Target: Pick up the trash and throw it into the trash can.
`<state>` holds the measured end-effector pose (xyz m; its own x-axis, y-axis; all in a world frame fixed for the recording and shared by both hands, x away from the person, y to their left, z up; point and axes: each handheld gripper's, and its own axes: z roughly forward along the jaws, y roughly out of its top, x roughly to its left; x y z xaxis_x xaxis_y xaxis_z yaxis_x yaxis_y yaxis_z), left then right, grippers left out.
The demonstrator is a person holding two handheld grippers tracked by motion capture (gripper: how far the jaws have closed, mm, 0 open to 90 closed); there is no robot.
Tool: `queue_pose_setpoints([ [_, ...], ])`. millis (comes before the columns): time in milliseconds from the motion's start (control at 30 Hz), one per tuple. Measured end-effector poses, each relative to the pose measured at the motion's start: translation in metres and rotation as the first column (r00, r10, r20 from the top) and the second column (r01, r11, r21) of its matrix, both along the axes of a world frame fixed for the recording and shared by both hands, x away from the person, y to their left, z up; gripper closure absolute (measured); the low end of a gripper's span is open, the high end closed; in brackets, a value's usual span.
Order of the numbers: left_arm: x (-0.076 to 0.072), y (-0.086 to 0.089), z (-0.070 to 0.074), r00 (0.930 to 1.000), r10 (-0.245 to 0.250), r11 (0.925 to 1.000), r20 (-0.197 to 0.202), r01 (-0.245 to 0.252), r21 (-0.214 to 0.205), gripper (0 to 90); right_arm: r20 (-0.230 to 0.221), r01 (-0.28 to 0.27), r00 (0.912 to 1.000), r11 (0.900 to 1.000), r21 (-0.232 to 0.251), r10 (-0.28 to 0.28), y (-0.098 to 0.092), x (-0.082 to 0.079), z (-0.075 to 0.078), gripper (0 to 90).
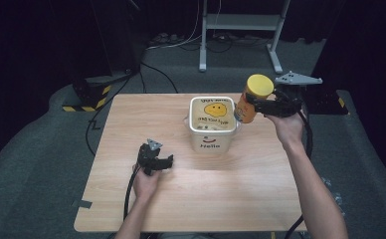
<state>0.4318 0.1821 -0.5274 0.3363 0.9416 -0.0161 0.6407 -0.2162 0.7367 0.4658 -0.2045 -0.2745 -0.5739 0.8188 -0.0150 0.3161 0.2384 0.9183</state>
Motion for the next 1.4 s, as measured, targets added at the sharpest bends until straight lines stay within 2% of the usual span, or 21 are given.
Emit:
queue_pose_setpoints([
  [233, 0.000, 0.000, 0.000, 1.0000, 0.003, 1.0000, 0.002, -0.003, -0.006, 19.5, 0.002, -0.036, 0.9994, 0.9993, -0.013, 0.036, 0.019, 0.003, 0.006, 24.1],
  [567, 0.000, 0.000, 0.000, 1.0000, 0.002, 1.0000, 0.002, -0.002, -0.006, 19.6, -0.015, -0.089, 0.9959, 0.9958, -0.020, 0.089, 0.042, 0.012, 0.004, 24.1],
  [933, 0.000, 0.000, 0.000, 1.0000, -0.001, 1.0000, 0.001, 0.001, 0.000, 19.5, -0.045, -0.125, 0.9914, 0.9915, -0.036, 0.123, 0.063, 0.025, -0.009, 24.1],
  [1033, 0.000, -0.001, -0.001, 1.0000, 0.007, 0.9999, 0.007, -0.007, -0.010, 19.5, -0.060, -0.132, 0.9897, 0.9907, -0.033, 0.130, 0.068, 0.029, -0.016, 24.1],
  [1167, 0.000, 0.000, 0.000, 1.0000, -0.002, 1.0000, 0.000, 0.002, 0.002, 19.5, -0.089, -0.137, 0.9871, 0.9900, -0.036, 0.133, 0.075, 0.037, -0.027, 24.1],
  [1400, 0.000, 0.000, 0.000, 1.0000, 0.003, 1.0000, 0.004, -0.003, -0.006, 19.6, -0.111, -0.139, 0.9848, 0.9896, -0.038, 0.134, 0.083, 0.045, -0.039, 24.0],
])
